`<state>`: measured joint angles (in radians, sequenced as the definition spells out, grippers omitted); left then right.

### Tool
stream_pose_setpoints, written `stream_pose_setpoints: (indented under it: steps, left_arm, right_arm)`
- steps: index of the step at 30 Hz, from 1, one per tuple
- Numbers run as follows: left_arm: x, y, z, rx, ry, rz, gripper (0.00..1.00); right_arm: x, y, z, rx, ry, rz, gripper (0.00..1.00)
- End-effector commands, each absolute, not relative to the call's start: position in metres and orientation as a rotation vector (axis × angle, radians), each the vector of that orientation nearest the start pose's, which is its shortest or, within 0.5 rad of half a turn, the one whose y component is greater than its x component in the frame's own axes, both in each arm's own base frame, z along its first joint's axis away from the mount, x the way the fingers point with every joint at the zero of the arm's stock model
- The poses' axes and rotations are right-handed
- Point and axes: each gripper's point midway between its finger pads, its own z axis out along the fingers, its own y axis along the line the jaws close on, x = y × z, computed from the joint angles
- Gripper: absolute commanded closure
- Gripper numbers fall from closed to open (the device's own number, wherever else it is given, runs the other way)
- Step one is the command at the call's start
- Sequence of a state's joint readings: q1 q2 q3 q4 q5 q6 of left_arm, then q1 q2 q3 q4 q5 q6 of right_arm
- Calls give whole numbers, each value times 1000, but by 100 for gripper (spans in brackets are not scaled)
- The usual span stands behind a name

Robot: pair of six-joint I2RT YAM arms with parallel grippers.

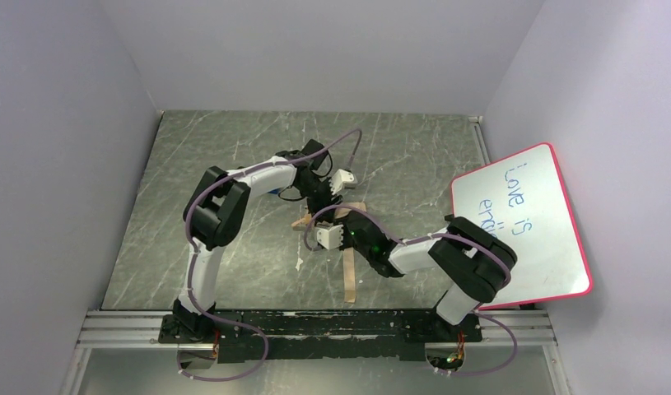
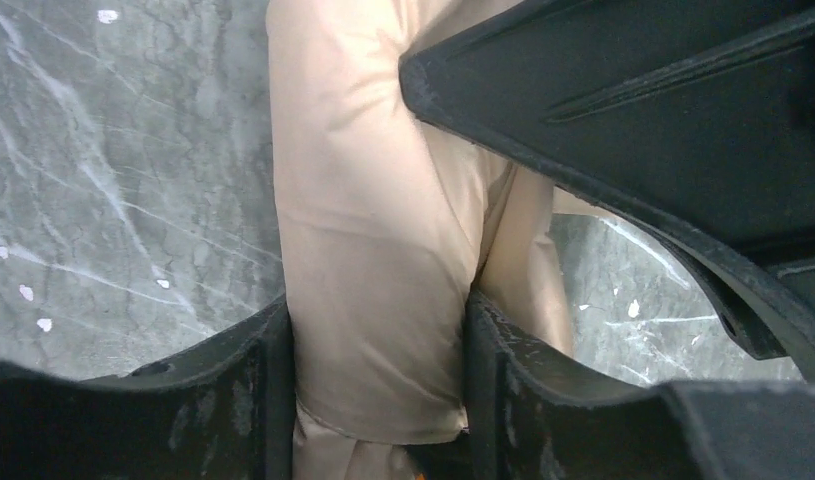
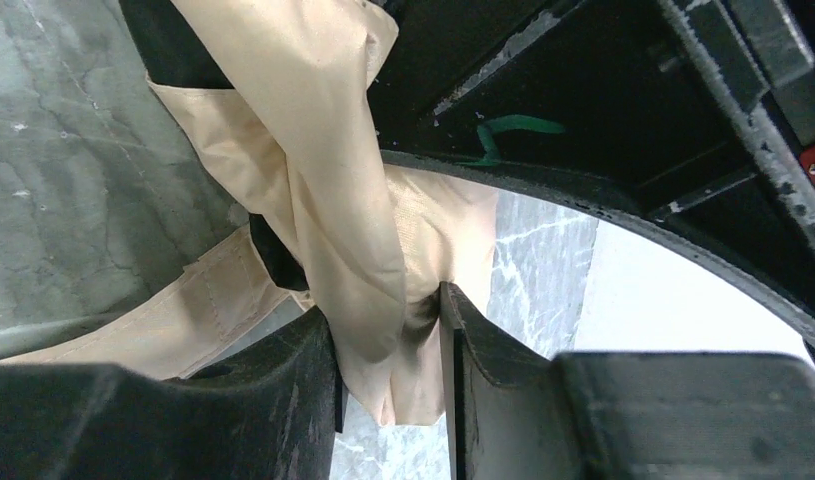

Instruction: Put away the umbrella

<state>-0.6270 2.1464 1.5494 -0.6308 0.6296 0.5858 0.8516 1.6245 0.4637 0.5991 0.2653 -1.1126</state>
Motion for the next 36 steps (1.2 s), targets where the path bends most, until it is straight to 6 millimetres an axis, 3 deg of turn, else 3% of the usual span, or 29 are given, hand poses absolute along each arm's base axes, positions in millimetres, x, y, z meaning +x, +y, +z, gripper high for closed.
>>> stream_pose_setpoints:
  steps: [1, 5, 7, 12, 18, 22, 28, 34, 36]
  left_arm:
    - [291, -284, -40, 1775, 2344, -636, 54]
    - [295, -280, -37, 1792, 2322, -577, 75]
    - [298, -279, -37, 1787, 2320, -542, 80]
    - [304, -275, -41, 1783, 2326, -491, 85]
    - [315, -267, -47, 1783, 2327, -365, 87]
    - [317, -265, -48, 1800, 2304, -336, 93]
    - [319, -262, -50, 1837, 2274, -264, 95]
    - [322, -260, -48, 1877, 2192, -144, 95]
    - [322, -258, -49, 1886, 2177, -104, 95]
  right_arm:
    - [284, 218, 3, -1771, 1417, -336, 61]
    - [286, 221, 17, -1726, 1412, -326, 49]
    - [285, 222, 24, -1716, 1408, -319, 44]
    - [279, 224, 53, -1629, 1422, -249, 37]
    - [250, 228, 91, -1522, 1449, -38, 37]
    - [233, 229, 139, -1259, 1454, 145, 38]
    - [226, 207, 207, -820, 1474, 306, 39]
    - [245, 164, 244, -384, 1609, 242, 37]
    - [249, 152, 247, -270, 1649, 212, 34]
